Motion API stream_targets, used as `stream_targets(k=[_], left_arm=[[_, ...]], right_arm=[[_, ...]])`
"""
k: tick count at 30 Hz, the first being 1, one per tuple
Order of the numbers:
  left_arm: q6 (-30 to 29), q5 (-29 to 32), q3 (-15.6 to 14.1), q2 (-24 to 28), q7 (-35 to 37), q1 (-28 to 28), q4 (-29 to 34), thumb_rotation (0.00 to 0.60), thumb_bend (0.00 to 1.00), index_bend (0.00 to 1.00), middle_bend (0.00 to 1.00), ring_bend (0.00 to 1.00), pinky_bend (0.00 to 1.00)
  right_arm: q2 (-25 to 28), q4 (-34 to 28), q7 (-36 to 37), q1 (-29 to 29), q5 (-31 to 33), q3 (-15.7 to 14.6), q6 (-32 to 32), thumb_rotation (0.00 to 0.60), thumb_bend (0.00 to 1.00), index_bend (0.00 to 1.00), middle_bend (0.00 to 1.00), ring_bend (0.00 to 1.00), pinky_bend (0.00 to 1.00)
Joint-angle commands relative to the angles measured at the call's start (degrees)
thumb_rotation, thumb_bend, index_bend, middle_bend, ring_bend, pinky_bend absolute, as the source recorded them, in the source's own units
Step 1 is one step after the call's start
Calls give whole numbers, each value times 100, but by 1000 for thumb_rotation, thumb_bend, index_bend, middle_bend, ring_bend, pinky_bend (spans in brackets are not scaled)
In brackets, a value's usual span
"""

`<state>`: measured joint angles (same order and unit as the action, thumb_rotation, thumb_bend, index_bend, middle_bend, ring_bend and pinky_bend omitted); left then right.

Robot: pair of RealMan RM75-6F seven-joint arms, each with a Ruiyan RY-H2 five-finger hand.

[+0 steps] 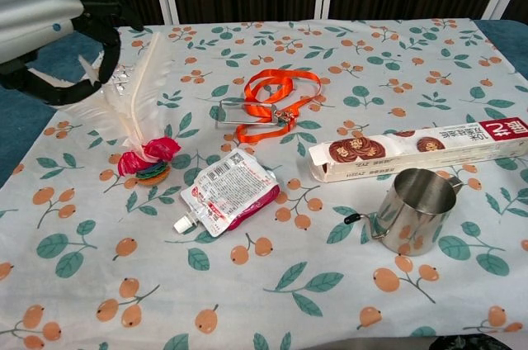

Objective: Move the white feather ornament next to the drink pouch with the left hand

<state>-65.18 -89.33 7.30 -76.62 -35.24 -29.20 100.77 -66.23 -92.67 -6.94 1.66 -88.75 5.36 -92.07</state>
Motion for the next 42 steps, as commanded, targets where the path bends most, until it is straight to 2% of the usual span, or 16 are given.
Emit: stream_targets(k=[1,6,9,11,14,17,21,27,34,37,42], left_arm=[[184,116,64,-135,-359,-180,258,600,483,600,170,0,7],[242,171,33,-199,-661,-248,509,600,412,508,162,0,7],[268,199,-14,-194,-747,-250,593,600,322,361,144,0,7],[299,252,-71,-170,-803,-240,688,600,264,226,125,0,7],[252,282,-104,-138,-831,-213,810,600,236,73,105,0,7],[169,228,-152,-41,-838,-174,980,600,206,8,90,0,7],[52,117,-212,119,-828,-117,1175,600,201,0,84,0,7],[-365,-40,-76,343,-679,-2,1319,600,201,0,84,0,7],[-782,-122,28,962,-169,214,1414,600,205,2,80,0,7],[-1025,-62,-56,1371,200,471,1406,600,204,6,77,0,7],[-1370,69,-390,1808,907,986,1078,600,204,36,67,0,7]], right_arm=[[0,2,-1,2,0,-1,5,600,134,77,46,102,159],[3,3,9,5,3,3,6,600,134,77,46,101,159],[4,4,10,3,5,4,3,600,134,77,46,101,159],[2,1,6,2,3,4,-2,600,135,76,46,101,159],[-2,-1,-3,3,-2,4,-4,600,135,77,46,102,159],[-6,-2,-12,4,4,9,-5,600,135,76,46,102,159],[-17,-3,-31,7,10,9,2,600,134,76,46,102,159],[-20,-7,-43,4,15,11,-4,600,134,77,47,102,159],[-15,-3,-43,1,25,16,-7,600,134,77,46,101,159],[-14,-1,-44,0,31,21,-10,600,134,77,46,101,159],[-16,-3,-58,-1,21,20,-19,600,134,77,46,101,159]])
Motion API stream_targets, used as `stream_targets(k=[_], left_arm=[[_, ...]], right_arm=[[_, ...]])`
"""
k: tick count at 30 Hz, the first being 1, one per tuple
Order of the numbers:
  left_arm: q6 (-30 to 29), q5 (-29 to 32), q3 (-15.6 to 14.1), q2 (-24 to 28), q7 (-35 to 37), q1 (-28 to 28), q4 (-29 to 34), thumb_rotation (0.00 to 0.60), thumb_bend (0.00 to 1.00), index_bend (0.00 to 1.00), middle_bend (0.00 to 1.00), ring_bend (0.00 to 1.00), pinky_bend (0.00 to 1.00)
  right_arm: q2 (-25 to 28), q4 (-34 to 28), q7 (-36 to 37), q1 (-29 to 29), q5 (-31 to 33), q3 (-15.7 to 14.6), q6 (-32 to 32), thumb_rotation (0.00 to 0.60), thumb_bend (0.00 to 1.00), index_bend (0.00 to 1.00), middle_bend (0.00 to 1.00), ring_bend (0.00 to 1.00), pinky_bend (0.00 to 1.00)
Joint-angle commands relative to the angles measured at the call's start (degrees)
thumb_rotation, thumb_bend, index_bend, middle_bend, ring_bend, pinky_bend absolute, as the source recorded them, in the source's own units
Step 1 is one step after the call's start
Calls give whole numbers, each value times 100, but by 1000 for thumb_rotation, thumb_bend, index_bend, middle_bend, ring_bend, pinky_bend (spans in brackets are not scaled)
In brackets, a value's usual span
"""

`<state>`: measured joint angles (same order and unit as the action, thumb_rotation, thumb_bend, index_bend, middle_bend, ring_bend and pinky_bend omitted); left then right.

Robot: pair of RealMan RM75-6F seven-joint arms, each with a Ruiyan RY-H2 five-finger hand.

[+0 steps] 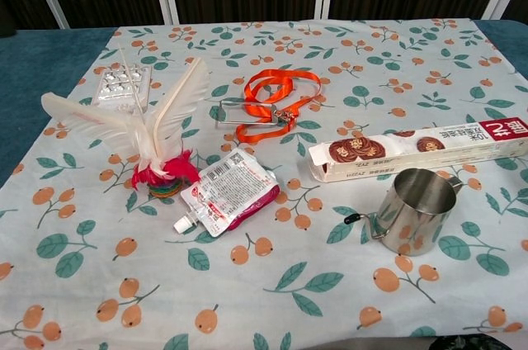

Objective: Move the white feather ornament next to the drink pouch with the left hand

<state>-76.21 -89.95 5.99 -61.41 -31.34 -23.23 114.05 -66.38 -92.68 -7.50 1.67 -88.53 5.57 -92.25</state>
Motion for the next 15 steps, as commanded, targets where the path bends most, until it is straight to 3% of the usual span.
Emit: stream_targets(k=[1,9,15], left_arm=[[-319,187,-331,347,688,495,-342,600,204,39,64,0,7],[-706,441,-718,393,2222,1197,-1430,600,204,39,46,0,7],[-1017,314,-744,128,2794,1416,-2186,600,204,39,39,0,0]], right_arm=[[-2,-5,-5,-2,-4,-5,-2,600,135,76,46,102,159],[-9,-12,-26,-10,-21,-4,-30,600,134,77,46,102,159],[-17,-11,-46,-16,-38,-8,-49,600,134,77,46,102,159]])
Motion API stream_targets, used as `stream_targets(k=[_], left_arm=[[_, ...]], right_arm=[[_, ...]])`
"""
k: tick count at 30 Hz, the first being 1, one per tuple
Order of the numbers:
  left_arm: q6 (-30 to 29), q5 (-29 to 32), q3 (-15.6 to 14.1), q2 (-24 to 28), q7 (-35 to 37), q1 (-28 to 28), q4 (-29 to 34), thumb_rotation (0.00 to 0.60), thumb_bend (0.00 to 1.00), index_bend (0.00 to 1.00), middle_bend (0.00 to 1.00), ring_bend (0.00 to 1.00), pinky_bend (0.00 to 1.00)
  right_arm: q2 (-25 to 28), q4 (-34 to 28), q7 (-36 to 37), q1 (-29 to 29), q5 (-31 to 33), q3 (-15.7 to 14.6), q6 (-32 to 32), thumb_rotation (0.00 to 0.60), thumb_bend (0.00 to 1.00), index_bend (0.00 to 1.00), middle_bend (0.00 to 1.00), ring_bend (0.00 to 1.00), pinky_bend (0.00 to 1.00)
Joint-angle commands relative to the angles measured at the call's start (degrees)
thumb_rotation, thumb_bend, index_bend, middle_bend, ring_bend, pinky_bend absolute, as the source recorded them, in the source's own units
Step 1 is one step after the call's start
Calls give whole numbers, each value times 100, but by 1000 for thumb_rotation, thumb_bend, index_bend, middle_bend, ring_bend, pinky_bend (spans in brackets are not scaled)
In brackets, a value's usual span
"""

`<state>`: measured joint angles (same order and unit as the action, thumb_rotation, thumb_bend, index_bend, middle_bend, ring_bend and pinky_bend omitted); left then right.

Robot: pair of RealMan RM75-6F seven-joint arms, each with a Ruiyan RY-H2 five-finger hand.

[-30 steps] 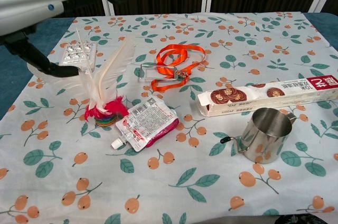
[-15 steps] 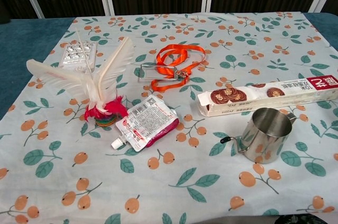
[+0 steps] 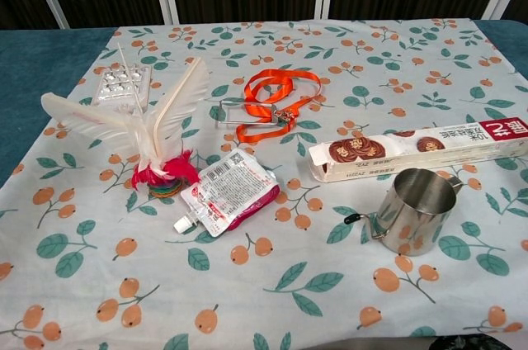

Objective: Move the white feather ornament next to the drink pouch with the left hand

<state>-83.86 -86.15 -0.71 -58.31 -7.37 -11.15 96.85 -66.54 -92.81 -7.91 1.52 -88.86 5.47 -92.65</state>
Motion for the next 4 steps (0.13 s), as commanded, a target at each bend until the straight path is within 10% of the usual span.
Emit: stream_targets(k=[1,4], left_arm=[[-318,-116,-66,-228,522,231,-569,600,204,39,39,0,0],[-563,-254,-6,-331,845,296,-856,600,204,39,40,0,0]], right_arm=[[-1,4,-2,-2,-5,5,-13,600,134,77,46,102,159],[0,11,7,-4,-2,5,-14,600,134,77,46,102,159]])
